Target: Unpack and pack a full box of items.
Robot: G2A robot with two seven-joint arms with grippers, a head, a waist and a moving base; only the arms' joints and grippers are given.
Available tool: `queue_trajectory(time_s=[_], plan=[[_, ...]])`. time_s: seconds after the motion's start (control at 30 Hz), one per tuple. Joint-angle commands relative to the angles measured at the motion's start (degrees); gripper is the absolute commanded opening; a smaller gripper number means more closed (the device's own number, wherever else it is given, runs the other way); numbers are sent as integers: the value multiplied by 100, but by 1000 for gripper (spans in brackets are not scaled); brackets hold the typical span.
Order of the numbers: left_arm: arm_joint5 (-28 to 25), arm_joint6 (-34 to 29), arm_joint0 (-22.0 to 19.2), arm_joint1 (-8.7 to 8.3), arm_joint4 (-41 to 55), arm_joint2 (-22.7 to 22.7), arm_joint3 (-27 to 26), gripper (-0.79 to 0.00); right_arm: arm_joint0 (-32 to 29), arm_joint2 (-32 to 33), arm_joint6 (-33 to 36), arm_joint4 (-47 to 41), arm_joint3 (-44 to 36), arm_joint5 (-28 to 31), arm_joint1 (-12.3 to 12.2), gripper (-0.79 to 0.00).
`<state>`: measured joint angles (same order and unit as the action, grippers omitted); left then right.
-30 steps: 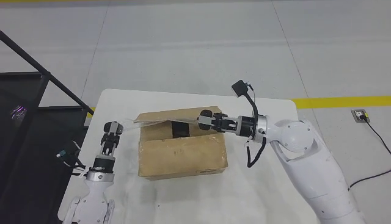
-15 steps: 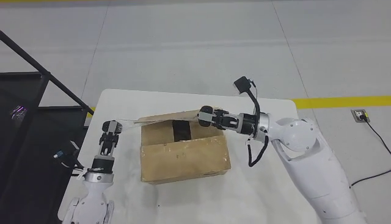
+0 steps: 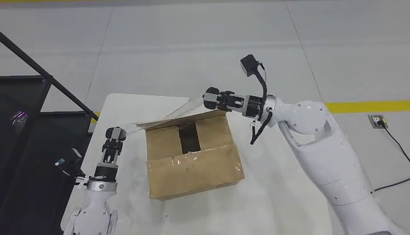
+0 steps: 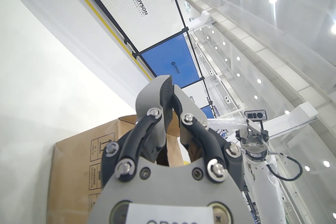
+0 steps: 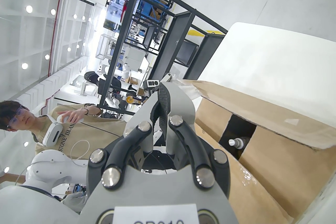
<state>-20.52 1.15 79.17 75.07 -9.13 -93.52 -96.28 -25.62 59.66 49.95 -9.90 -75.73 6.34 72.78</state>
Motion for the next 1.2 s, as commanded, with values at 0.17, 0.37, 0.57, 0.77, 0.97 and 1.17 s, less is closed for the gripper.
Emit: queue_trajectory(time_s=[0.17,0.37,0.57,0.77,0.97,1.17], plan=[[-29,-34,-24,-6,102,-69,74,-785,406,-205,-268,122,479,-234,97,-785],[-17,-53,-55,-8,147,-88,90,-785,543,-250,-381,167,698,-309,136,-785],[-22,-36,-101,-9,187,-111,91,-785,595,-222,-359,96,803,-220,155,-785],[-91,-2,8,-10,221,-160,-82,-785,511,-65,-146,-57,687,23,122,-785],[-161,-32,171,-11,198,-171,-272,-785,312,142,168,-190,459,181,54,-785],[-346,-143,545,-18,140,-199,-424,-785,-338,556,607,108,-91,285,-144,-785]])
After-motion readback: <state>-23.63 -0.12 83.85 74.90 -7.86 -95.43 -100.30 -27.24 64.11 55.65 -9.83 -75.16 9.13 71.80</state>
